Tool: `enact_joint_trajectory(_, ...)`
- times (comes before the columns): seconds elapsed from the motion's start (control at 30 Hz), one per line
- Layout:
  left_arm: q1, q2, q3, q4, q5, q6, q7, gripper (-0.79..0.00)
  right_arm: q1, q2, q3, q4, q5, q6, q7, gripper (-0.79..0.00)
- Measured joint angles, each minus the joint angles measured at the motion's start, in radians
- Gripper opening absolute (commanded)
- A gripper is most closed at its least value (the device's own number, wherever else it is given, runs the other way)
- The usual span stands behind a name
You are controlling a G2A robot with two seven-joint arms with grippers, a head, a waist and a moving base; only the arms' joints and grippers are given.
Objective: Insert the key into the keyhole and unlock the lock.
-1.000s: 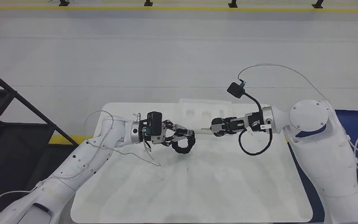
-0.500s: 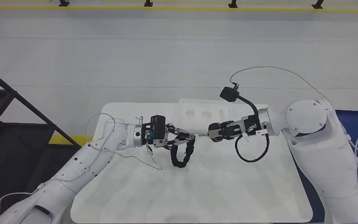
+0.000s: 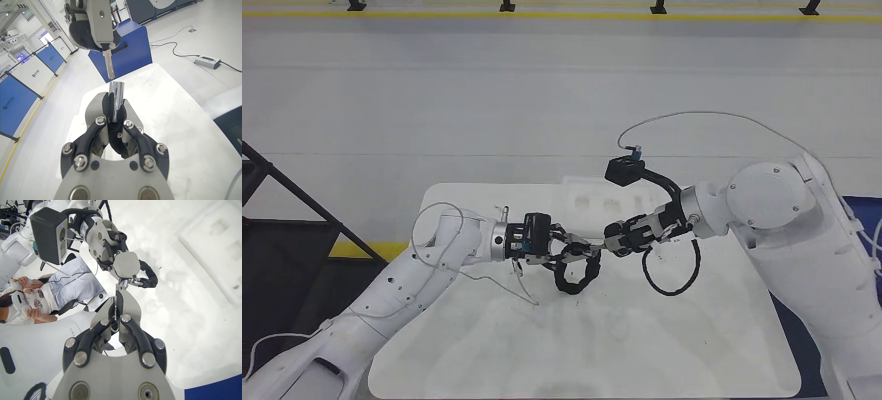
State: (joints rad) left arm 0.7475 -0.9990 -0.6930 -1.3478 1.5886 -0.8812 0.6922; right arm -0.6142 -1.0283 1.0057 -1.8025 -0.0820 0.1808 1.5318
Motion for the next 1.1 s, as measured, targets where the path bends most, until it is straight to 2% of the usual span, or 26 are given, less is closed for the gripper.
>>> enact_joint_trajectory(0.43,0.008,-0.002,-0.024,0.022,0.024,0.011,0.045,-0.785,0.028,-0.001,-0.051,0.029,-0.002,0.023,-0.014,-0.785)
enact_joint_trajectory(0.83,0.019,-0.004,-0.035,0.021,0.035,-0.009,0.046,-0.785,0.027,0.007,-0.053,0.018,-0.023,0.032,-0.039,-0.785)
enact_joint_trajectory(1.1,0.034,-0.013,-0.038,0.049,-0.039,-0.051,0.036,-0.785,0.011,0.014,-0.037,-0.018,-0.045,0.035,-0.097,-0.785)
